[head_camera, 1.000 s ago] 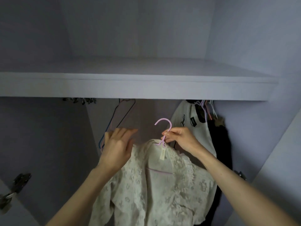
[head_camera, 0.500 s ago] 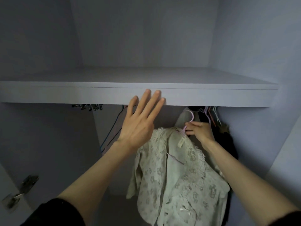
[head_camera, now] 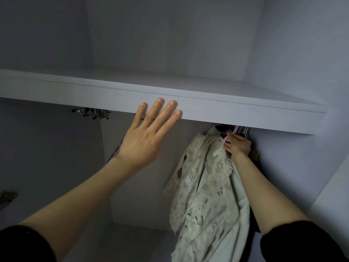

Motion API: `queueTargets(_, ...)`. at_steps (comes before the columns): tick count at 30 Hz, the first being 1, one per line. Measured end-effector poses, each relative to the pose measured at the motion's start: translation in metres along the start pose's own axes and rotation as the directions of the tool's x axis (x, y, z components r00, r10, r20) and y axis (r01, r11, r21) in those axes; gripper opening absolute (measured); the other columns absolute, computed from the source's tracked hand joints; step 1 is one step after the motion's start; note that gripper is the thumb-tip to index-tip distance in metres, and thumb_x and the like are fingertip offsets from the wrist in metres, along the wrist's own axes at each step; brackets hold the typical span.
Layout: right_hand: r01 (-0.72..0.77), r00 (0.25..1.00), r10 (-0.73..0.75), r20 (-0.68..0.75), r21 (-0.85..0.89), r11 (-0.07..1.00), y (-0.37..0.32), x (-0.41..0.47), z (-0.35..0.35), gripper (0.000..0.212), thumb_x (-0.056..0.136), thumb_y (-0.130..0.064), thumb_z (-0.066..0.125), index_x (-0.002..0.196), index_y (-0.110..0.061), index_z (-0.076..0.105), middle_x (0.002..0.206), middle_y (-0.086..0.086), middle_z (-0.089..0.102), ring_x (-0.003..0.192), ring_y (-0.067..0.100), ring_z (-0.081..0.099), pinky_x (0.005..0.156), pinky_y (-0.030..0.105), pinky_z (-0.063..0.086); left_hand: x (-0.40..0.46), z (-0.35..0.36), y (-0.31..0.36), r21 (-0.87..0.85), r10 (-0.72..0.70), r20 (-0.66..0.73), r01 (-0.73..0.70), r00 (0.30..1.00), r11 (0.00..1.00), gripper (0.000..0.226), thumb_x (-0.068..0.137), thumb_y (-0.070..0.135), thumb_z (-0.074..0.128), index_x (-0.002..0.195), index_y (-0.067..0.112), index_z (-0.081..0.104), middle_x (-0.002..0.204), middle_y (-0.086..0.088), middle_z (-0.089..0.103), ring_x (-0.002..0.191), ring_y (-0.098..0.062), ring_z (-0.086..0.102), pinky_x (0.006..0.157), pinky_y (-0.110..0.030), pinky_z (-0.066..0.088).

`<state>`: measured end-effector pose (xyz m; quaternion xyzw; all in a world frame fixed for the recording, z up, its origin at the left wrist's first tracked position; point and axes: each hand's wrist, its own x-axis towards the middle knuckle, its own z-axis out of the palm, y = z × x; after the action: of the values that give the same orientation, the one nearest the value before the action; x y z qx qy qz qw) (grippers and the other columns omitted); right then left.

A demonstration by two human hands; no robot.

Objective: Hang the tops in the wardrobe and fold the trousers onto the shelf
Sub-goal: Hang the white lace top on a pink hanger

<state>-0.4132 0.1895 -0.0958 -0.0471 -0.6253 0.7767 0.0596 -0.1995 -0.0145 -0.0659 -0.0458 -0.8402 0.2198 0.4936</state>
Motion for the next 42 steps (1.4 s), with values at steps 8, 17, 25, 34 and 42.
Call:
queueTargets(8, 0.023, 0.995, -0.027, -0.092, -0.05, 0.998, 0.003, 0.031, 0.018, 0.043, 0.088, -0.023, 0.062, 0.045, -0.02, 0.062, 0.048, 0.001, 0.059, 0.047, 0.017, 0.057, 0.067, 0.033, 0.057, -0.001, 0.005, 0.002, 0.042, -0.007, -0.011, 0.008, 1.0, 0.999, 0.092, 0.073, -0.004, 0.051, 0.151, 0.015, 0.006, 0.157, -0.004, -0.002, 0.145, -0.028, -0.006, 0.117, -0.051, -0.001)
queueTargets(17, 0.044, 0.99, -0.037, -0.137, 0.049, 0.998, 0.012, 0.033, 0.031, 0.022, 0.082, -0.025, 0.067, 0.061, -0.02, 0.072, 0.045, -0.003, 0.058, 0.046, 0.018, 0.053, 0.074, 0.046, 0.056, 0.002, 0.009, 0.002, 0.058, -0.003, -0.063, 0.006, 0.998, 0.998, 0.098, 0.068, -0.006, 0.057, 0.15, 0.015, 0.008, 0.156, -0.003, 0.003, 0.145, -0.029, 0.001, 0.117, -0.051, 0.001)
queueTargets(25, 0.193, 0.98, -0.19, -0.055, 0.065, 0.979, 0.018, 0.034, 0.032, 0.03, 0.09, -0.026, 0.059, 0.112, -0.009, 0.068, 0.072, -0.012, 0.072, 0.07, 0.006, 0.066, 0.074, 0.03, 0.056, 0.002, 0.011, 0.002, 0.057, 0.001, -0.104, 0.005, 0.995, 0.998, 0.093, 0.071, -0.006, 0.053, 0.15, 0.014, 0.007, 0.156, -0.005, 0.003, 0.144, -0.031, 0.005, 0.117, -0.052, 0.002)
queueTargets(34, 0.361, 0.898, -0.357, -0.258, -0.034, 0.932, 0.021, 0.036, 0.04, 0.022, 0.085, -0.024, 0.064, 0.101, -0.011, 0.075, 0.098, 0.015, 0.072, 0.093, 0.033, 0.066, 0.084, 0.046, 0.053, 0.001, 0.019, 0.009, 0.029, -0.044, -0.161, 0.05, 0.986, 0.998, 0.092, 0.071, -0.007, 0.052, 0.149, 0.012, 0.009, 0.155, -0.006, 0.005, 0.144, -0.031, 0.006, 0.116, -0.054, 0.003)
queueTargets(42, 0.359, 0.878, -0.388, -0.28, -0.151, 0.921, 0.0, 0.035, 0.043, 0.025, 0.088, -0.025, 0.059, 0.104, -0.012, 0.074, 0.103, 0.016, 0.071, 0.099, 0.03, 0.064, 0.071, 0.023, 0.04, 0.001, 0.021, 0.012, 0.014, -0.071, -0.184, 0.075, 0.98, 0.997, 0.092, 0.07, -0.007, 0.055, 0.149, 0.011, 0.011, 0.154, -0.007, 0.003, 0.144, -0.031, 0.005, 0.116, -0.055, 0.003)
